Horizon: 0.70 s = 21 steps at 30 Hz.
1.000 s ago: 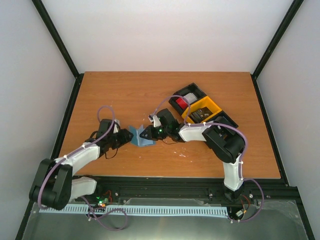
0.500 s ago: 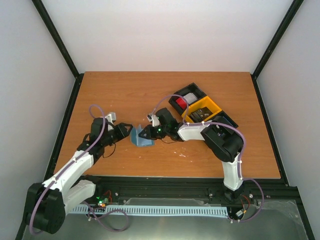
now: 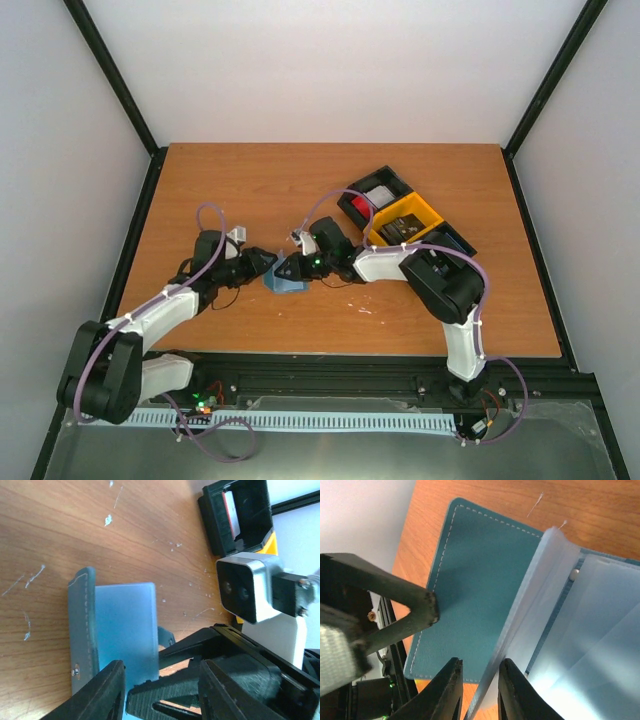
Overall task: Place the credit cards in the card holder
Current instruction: Open the card holder at the center of the board.
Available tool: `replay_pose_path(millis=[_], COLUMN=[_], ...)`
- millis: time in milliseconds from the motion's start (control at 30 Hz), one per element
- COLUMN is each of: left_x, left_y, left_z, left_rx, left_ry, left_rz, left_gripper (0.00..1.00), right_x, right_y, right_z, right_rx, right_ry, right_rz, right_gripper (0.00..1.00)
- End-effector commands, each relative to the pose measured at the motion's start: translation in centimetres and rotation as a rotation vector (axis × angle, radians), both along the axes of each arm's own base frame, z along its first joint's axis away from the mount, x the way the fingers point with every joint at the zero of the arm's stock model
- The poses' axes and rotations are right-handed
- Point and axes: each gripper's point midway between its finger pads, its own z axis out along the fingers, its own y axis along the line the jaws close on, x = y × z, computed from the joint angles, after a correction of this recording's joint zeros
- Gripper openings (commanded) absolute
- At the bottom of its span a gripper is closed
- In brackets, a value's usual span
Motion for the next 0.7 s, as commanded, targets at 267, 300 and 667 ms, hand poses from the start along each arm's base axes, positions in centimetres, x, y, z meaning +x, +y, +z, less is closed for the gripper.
replay_pose_path(millis=[267,300,667], left_x=[1.1,1.1,1.4], left_y=[-0.2,-0.4,-0.2], left_z=[-1.7,-2.1,-3.0], left_rx=[0.033,0.035,0.058], left_ry=[0.049,0.063,0.096], left_rz=[-0.028,-0.043,-0.057], left_gripper=[0.41,0.42,0.50], right_x=[-1.3,-1.2,-0.7], right_y=[0.1,0.0,-0.1], right_z=[-0.2,-0.1,1.4], right_rx=[-0.029,-0.034,0.017], right_ry=[-0.076,-0.086,-0.104], right_rz=[0.088,0.087,0.037], right_gripper=[0.23,0.25,0.36])
